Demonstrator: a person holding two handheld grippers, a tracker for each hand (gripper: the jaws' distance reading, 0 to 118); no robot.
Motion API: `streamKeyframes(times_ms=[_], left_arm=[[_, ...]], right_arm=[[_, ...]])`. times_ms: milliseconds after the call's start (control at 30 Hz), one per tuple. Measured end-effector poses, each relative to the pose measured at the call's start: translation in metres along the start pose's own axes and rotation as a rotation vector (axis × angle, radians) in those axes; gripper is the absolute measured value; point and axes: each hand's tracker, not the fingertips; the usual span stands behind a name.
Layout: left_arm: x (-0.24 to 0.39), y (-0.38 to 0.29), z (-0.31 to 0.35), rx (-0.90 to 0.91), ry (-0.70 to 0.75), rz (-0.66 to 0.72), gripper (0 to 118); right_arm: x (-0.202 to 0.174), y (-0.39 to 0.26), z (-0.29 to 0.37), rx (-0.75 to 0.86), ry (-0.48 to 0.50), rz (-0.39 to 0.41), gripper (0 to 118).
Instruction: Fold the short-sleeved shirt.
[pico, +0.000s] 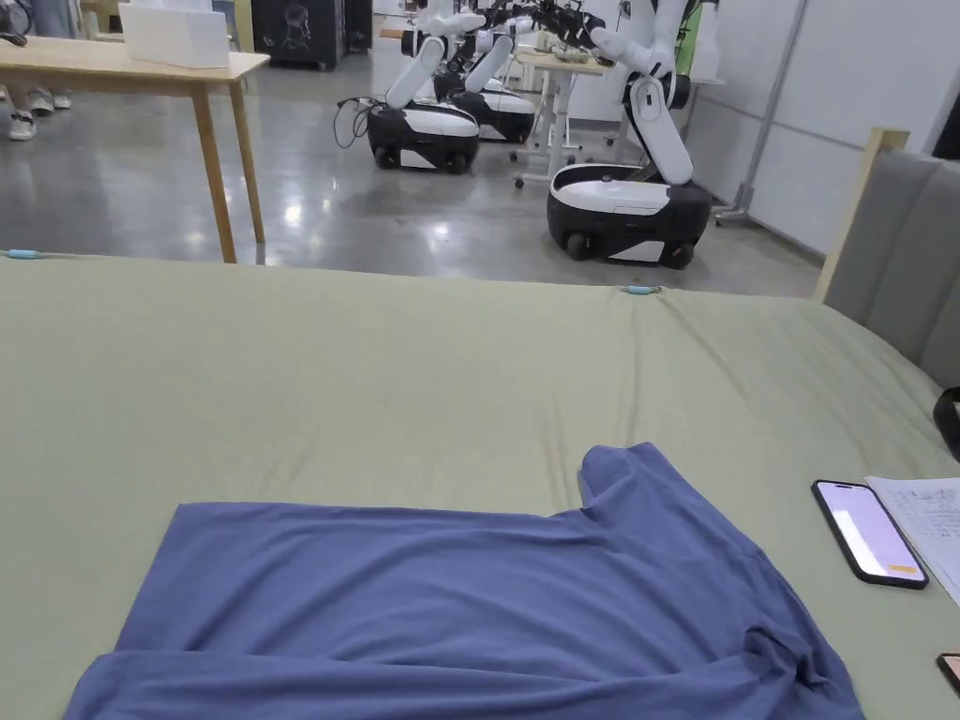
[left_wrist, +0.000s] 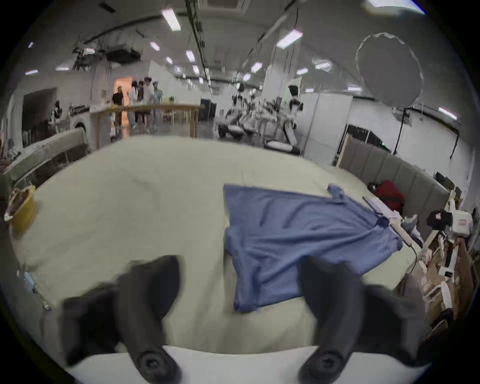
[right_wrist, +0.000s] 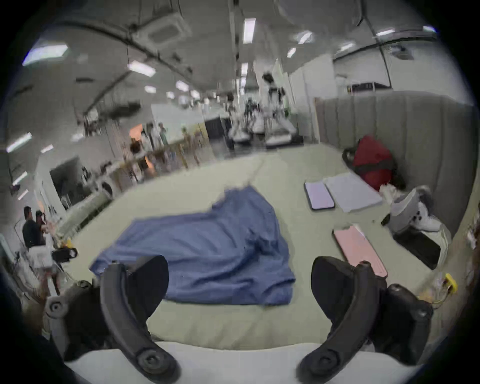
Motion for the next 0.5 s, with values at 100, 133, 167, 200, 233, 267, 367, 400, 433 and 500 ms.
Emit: streamKeyframes(times_ms=[100,133,167,200,233,267,367,400,433,500], left_arm=[[0.001,-0.009,0.002,-0.006,0.046,-0.002,0],[0.002,-0.007,0.0,-0.011,0.034,0.009,0],[0.003,-0.005,-0.004,-0.052,0.013,0.031,0],[0.004,-0.003,-0.007,-0.055,0.005,0.028,0],[0.011,0.002,-0.009,-0.024,0.013,0.015,0],[0.013,0.011,-0.015,-0.014,0.0,-0.011,0],[0.026,0.051,-0.036,-0.001,-0.022,-0.048,0],[0.028,0.069,-0.051,0.005,-0.044,-0.043,0],[0.028,0.085,-0.07,-0.008,-0.077,-0.039,0],[0.029,0.112,-0.114,-0.061,-0.093,-0.055,0]], right_arm=[[-0.025,0.002,0.015,0.035,-0.05,0.07,43],[-0.03,0.001,0.012,0.044,-0.118,0.087,0],[-0.032,0.002,0.01,0.018,-0.103,0.082,0],[-0.032,0.003,0.008,-0.011,-0.064,0.078,0],[-0.034,0.002,0.005,-0.026,-0.017,0.067,0],[-0.035,0.002,0.004,-0.01,-0.025,0.065,0],[-0.042,0.004,-0.002,-0.046,-0.001,0.067,0],[-0.045,0.005,-0.005,-0.05,-0.005,0.075,0],[-0.047,0.006,-0.004,-0.05,0.0,0.084,0],[-0.052,0.007,-0.007,-0.051,0.015,0.087,0]])
